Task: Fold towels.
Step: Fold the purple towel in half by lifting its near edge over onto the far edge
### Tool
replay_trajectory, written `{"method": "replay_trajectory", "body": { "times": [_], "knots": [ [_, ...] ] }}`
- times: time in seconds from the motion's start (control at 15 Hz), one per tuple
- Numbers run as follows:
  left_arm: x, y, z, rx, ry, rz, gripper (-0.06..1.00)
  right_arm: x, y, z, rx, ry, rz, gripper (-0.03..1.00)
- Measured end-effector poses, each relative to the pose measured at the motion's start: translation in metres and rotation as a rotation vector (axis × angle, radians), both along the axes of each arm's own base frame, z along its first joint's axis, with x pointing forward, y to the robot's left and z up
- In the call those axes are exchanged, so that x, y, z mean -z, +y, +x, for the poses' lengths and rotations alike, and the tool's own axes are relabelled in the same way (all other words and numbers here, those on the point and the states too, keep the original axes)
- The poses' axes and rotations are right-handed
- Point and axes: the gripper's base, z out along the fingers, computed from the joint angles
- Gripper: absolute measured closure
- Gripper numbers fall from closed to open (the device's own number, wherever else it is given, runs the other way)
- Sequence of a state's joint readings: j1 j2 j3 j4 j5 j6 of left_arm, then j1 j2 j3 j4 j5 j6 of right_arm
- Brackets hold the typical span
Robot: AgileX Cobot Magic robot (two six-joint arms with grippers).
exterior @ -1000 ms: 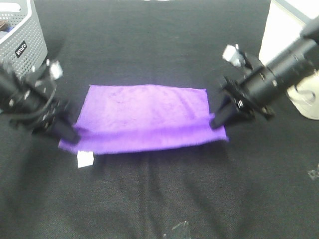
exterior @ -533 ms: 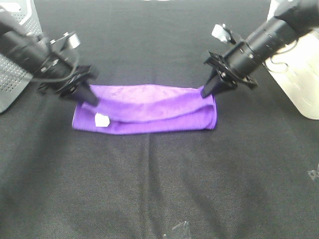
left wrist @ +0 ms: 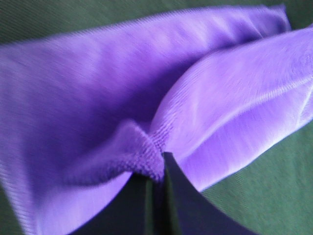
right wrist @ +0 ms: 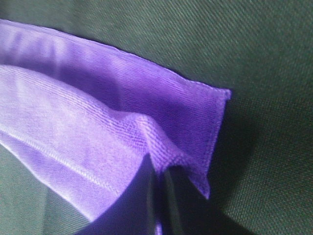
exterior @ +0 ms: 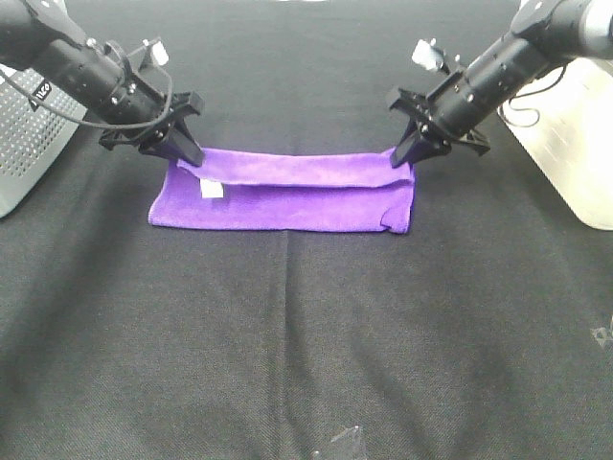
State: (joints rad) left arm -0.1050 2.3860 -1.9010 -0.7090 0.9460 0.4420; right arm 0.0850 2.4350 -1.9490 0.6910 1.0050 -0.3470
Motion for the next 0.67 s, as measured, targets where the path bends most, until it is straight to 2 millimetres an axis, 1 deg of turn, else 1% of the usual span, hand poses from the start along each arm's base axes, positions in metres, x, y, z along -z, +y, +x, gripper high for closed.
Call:
{"method": "replay_trajectory", "body": {
  "times": [0.07, 0.27, 0.67],
  "knots": [
    [0.0054, 0.0003, 0.0006, 0.0, 0.009, 0.005, 0.94, 0.0063, -0.0016, 0.0011, 0.004, 0.002, -0.015, 0.96],
    [0.0121, 0.0033, 0.0027, -0.003, -0.004, 0.041, 0.94, 0.0094, -0.003, 0.0052, 0.022, -0.027, -0.031, 0.96],
    [0.0107, 0.007, 0.0071, -0.04, -0.035, 0.034, 0.94, 0.0085, -0.003, 0.0082, 0.047, -0.05, -0.023, 0.96]
  ]
}}
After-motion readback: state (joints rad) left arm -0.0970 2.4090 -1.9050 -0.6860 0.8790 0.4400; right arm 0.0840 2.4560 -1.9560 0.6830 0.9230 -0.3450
